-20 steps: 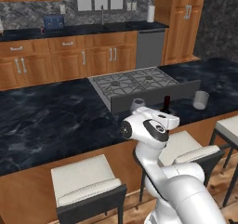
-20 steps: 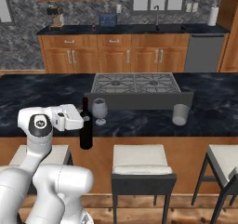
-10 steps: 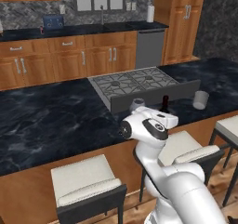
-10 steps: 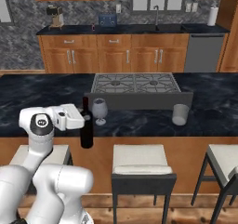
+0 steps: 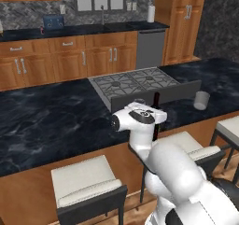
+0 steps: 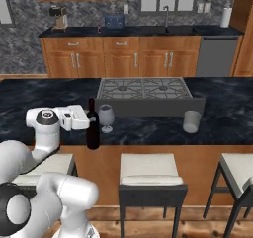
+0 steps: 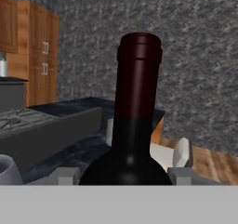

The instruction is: There is a wine glass and glass cup on the dining counter. Place the wine bottle next to the wine glass and the juice bottle next to the glass cup.

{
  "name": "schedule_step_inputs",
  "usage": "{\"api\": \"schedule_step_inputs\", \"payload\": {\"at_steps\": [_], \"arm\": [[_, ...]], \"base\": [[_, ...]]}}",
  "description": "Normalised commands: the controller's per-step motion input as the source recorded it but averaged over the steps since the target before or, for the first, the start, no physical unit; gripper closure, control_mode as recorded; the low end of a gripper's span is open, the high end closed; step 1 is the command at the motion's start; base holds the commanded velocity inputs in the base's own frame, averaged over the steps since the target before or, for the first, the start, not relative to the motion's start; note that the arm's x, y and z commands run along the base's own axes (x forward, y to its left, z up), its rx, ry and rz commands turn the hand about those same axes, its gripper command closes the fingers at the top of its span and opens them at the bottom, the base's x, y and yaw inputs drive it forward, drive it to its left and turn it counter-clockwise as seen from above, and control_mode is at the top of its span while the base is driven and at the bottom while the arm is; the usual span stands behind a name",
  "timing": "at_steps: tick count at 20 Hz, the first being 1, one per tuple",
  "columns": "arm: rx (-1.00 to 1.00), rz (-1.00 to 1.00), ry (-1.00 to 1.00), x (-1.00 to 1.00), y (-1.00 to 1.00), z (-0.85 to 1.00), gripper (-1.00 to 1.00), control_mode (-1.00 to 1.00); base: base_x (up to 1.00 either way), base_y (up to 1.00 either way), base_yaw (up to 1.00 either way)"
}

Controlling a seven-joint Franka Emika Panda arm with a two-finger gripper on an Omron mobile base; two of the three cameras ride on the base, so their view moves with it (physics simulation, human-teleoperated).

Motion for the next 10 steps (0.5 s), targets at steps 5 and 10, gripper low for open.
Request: {"api": "schedule_step_inputs", "payload": {"at_steps": [5, 10], "arm": [[0.0, -0.15, 0.09, 0.65, 0.45, 0.0, 1.0, -1.0], [0.0, -0.13, 0.05, 0.6, 0.43, -0.03, 1.0, -1.0]], "base": [[0.0, 0.0, 0.0], [0.0, 0.0, 0.0]]}}
